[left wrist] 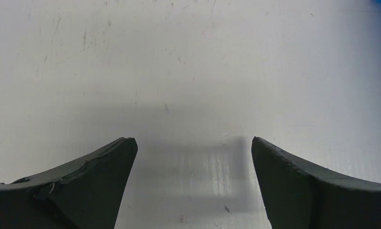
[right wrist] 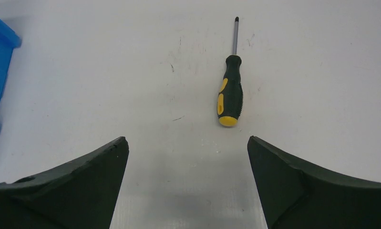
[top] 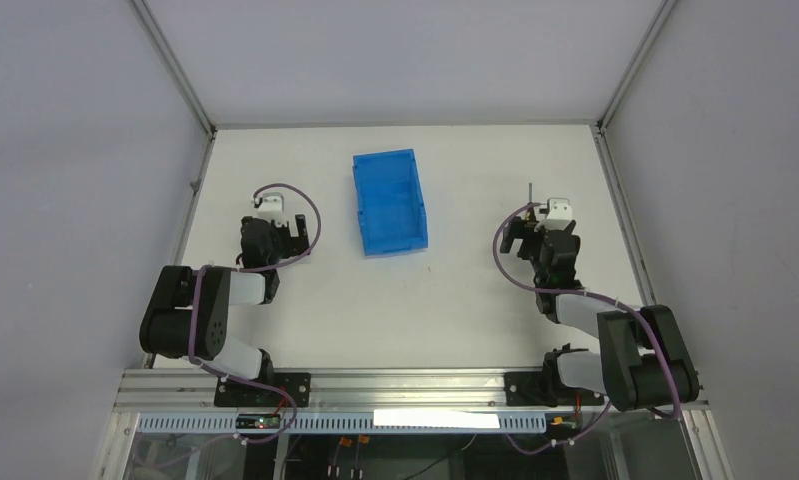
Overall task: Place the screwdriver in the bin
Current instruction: Pick up the screwdriver from the center of the board.
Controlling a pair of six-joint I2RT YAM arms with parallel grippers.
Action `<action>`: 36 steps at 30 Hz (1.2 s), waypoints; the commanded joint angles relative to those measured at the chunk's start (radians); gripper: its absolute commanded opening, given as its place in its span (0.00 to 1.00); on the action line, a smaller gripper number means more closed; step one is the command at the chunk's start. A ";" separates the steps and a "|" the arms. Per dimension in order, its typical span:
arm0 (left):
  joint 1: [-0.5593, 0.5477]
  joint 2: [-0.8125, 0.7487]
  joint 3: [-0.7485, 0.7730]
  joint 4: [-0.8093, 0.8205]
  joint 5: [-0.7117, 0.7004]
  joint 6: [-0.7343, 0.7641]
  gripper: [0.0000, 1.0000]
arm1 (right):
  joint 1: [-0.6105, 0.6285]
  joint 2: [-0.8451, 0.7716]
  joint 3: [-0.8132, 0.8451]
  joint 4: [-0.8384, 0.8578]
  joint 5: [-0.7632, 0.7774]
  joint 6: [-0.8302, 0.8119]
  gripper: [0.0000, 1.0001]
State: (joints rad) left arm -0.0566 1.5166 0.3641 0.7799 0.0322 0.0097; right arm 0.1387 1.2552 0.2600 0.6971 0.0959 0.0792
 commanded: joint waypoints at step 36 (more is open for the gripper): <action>0.013 -0.009 0.018 0.027 0.001 -0.007 1.00 | -0.006 -0.286 0.948 -1.041 0.016 -0.048 0.96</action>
State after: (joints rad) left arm -0.0566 1.5166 0.3637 0.7799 0.0326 0.0097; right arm 0.1360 0.9623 1.0370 -0.1658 0.1120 0.0746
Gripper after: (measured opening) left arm 0.996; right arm 0.964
